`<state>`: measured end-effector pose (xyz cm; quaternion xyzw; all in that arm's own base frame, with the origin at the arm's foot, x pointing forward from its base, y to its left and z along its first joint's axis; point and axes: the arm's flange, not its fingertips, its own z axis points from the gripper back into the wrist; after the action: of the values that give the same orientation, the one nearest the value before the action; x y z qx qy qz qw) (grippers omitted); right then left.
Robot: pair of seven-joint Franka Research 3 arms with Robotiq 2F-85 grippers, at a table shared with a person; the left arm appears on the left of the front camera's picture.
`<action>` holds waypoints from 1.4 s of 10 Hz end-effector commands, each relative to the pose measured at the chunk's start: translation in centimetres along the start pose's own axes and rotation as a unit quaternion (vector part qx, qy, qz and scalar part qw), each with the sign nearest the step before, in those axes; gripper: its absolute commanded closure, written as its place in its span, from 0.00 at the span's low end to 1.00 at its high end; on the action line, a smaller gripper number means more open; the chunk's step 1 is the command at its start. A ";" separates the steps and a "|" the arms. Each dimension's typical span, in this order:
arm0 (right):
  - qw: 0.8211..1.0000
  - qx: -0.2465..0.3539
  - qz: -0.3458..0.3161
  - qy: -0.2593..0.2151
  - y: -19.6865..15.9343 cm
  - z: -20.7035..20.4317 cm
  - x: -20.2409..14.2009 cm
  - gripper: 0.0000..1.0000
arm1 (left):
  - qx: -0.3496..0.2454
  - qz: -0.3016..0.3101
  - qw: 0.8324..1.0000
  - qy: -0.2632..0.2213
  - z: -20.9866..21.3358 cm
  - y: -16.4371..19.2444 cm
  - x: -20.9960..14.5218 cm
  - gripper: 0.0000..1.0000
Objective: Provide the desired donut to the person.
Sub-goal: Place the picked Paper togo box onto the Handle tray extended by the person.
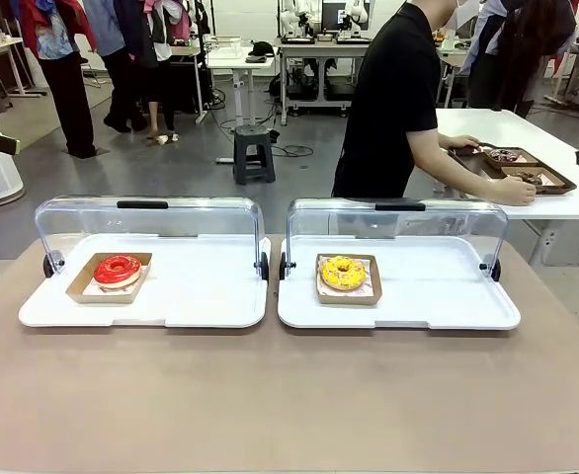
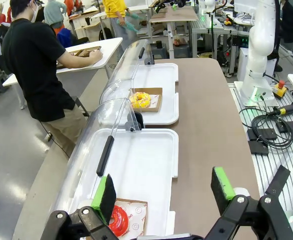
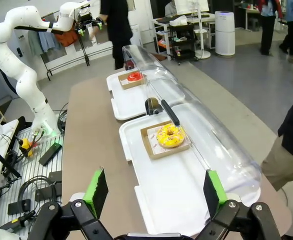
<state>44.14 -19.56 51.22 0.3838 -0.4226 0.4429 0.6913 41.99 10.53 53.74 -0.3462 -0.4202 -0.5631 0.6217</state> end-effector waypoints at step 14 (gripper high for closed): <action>1.000 -0.002 0.000 0.009 0.2 -0.1 -0.4 0.00 | 0.002 -0.007 1.000 -0.009 0.0 0.0 0.1 0.00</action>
<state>44.13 -19.57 51.22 0.3837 -0.4226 0.4428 0.6914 41.99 10.53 53.74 -0.3462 -0.4202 -0.5631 0.6217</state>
